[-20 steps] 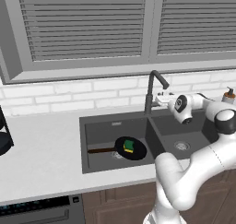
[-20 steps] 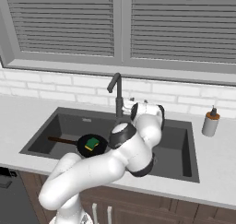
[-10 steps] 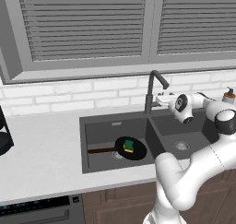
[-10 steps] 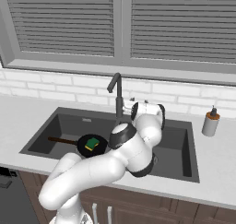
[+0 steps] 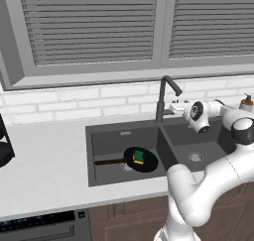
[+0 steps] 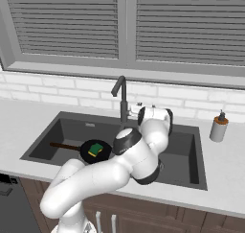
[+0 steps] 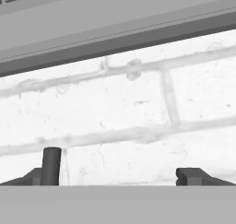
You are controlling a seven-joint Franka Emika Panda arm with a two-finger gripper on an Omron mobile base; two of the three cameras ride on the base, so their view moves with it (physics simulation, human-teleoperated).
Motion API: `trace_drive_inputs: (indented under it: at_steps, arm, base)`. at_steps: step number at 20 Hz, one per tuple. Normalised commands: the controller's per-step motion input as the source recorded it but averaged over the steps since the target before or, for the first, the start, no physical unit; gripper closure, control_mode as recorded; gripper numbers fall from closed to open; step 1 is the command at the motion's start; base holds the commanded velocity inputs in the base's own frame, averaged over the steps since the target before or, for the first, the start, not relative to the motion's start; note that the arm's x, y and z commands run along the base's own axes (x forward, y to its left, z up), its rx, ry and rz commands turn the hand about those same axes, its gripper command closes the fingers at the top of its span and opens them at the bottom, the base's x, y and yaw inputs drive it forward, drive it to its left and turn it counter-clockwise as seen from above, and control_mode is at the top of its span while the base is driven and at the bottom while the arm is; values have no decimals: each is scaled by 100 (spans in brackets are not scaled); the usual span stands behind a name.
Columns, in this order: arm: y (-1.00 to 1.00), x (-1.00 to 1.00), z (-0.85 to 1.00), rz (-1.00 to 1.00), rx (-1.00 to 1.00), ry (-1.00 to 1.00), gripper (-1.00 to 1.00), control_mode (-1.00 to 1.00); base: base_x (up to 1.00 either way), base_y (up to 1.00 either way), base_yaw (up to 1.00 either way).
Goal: Pick the pan and sponge and place them into the sink. Then turn on the water.
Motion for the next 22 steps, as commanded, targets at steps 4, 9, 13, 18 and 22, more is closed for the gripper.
trace_drive_inputs:
  at_steps: [4,9,13,18,22]
  arm:
    - [-100,0,0,0,3,5,-100,-100]
    - [-100,0,0,0,4,6,-100,-100]
    - [-100,0,0,0,3,7,-100,-100]
    - [-84,0,0,0,1,4,-100,-100]
    - [-30,0,0,0,0,0,-100,-100]
  base:
    - [0,0,0]
    - [0,0,0]
    - [0,0,0]
    - [0,0,0]
    - [0,0,0]
